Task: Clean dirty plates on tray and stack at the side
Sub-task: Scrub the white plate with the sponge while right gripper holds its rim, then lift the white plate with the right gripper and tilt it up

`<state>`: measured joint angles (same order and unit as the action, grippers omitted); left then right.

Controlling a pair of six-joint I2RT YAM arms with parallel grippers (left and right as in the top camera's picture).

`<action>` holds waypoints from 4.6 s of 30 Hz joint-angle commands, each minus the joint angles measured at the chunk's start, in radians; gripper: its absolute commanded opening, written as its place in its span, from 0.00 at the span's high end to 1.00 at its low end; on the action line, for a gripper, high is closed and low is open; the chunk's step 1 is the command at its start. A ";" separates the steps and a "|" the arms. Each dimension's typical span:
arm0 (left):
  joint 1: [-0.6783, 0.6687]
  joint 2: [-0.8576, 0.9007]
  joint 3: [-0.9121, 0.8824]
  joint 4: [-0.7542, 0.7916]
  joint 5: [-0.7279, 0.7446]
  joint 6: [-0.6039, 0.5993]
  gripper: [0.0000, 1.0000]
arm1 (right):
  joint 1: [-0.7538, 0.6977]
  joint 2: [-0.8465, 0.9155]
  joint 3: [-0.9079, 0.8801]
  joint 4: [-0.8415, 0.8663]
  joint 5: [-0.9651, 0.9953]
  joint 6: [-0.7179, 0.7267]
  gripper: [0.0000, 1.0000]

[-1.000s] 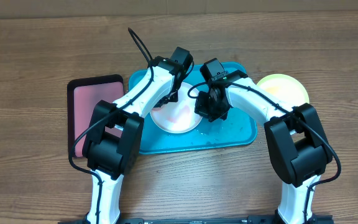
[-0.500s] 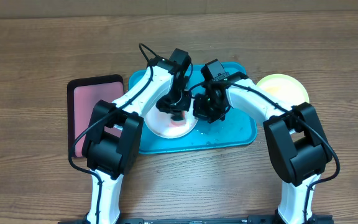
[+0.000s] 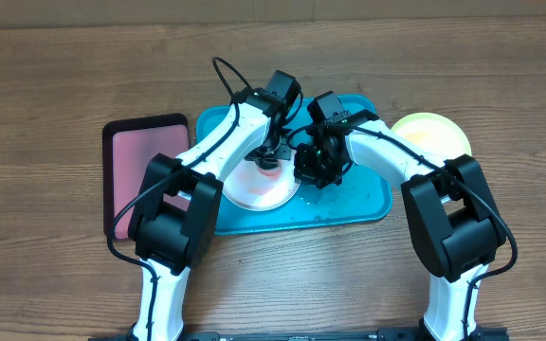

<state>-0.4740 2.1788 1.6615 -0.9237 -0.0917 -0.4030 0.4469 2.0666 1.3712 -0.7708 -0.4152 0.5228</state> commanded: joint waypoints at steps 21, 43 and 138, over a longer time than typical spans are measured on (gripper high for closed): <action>-0.034 0.021 0.002 -0.018 0.511 0.154 0.96 | -0.013 0.015 -0.011 0.031 -0.110 -0.026 0.96; 0.041 0.021 0.002 -0.135 0.158 0.089 0.96 | -0.013 0.015 -0.011 0.026 -0.094 -0.026 0.96; 0.138 0.021 0.179 -0.272 0.214 0.058 0.96 | 0.482 -0.541 0.019 -0.559 1.788 0.285 0.96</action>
<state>-0.3283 2.1857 1.8465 -1.1995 0.1333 -0.3241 0.9070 1.5402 1.3632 -1.3285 1.2369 0.7677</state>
